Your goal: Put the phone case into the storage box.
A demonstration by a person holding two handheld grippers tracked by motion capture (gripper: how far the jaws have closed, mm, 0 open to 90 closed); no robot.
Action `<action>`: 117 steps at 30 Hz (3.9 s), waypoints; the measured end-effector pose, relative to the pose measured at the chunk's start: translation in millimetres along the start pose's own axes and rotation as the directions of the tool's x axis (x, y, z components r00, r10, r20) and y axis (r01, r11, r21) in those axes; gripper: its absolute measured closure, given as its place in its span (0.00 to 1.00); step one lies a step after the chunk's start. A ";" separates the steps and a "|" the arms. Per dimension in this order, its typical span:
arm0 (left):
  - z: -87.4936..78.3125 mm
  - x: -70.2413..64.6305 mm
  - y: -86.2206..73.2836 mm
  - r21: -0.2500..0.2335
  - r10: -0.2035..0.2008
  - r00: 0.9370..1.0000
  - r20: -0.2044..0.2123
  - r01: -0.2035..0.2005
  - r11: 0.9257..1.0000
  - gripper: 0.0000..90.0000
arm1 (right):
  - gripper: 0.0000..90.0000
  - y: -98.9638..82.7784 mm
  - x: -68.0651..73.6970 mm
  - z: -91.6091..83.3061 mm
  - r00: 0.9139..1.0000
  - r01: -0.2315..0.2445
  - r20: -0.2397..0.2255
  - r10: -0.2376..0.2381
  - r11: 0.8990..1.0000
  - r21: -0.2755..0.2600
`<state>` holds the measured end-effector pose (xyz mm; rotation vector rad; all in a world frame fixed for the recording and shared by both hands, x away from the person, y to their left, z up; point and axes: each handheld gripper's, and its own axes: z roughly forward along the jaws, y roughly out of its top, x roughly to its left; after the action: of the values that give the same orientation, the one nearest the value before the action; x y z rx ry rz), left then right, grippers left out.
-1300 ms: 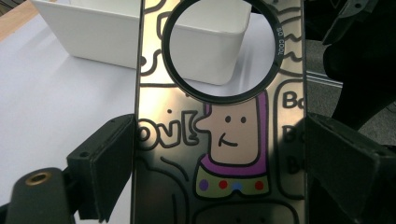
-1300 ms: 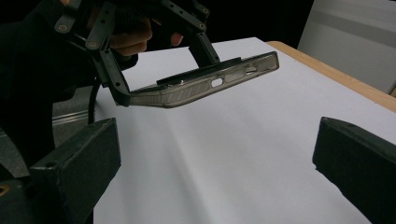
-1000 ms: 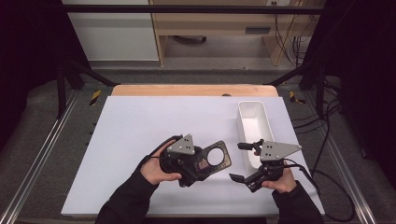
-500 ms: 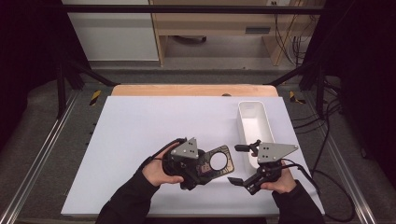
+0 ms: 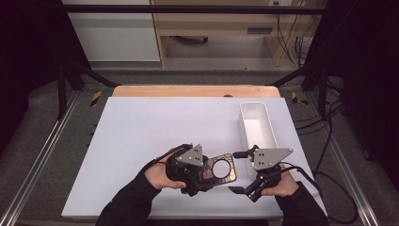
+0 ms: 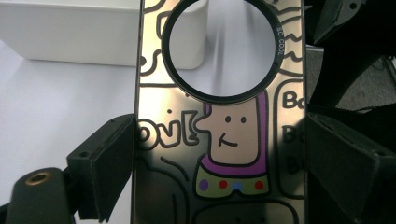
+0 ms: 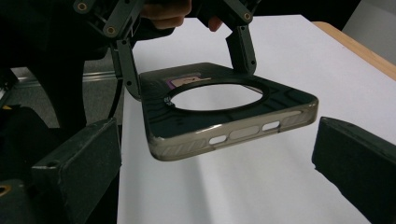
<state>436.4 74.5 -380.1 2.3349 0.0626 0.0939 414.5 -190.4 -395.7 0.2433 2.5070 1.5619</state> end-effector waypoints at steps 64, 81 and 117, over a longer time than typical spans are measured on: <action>11.5 -7.1 -0.1 0.056 0.072 0.994 0.084 -0.077 0.995 0.12 | 0.13 -1.4 5.5 23.2 0.989 0.097 -0.116 -0.092 0.994 0.040; 12.3 -5.8 -1.5 0.055 0.068 0.995 0.074 -0.072 0.996 0.08 | 0.13 -1.2 6.2 21.9 0.990 0.094 -0.109 -0.088 0.995 0.046; -0.1 0.0 -23.1 0.153 -0.014 1.000 0.004 0.013 0.988 0.00 | 0.13 25.0 -4.8 5.2 0.992 0.088 -0.099 -0.072 0.981 0.175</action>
<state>436.0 90.5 -396.7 2.4876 0.0855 0.0793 421.5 -176.1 -375.1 0.0939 2.6954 1.3489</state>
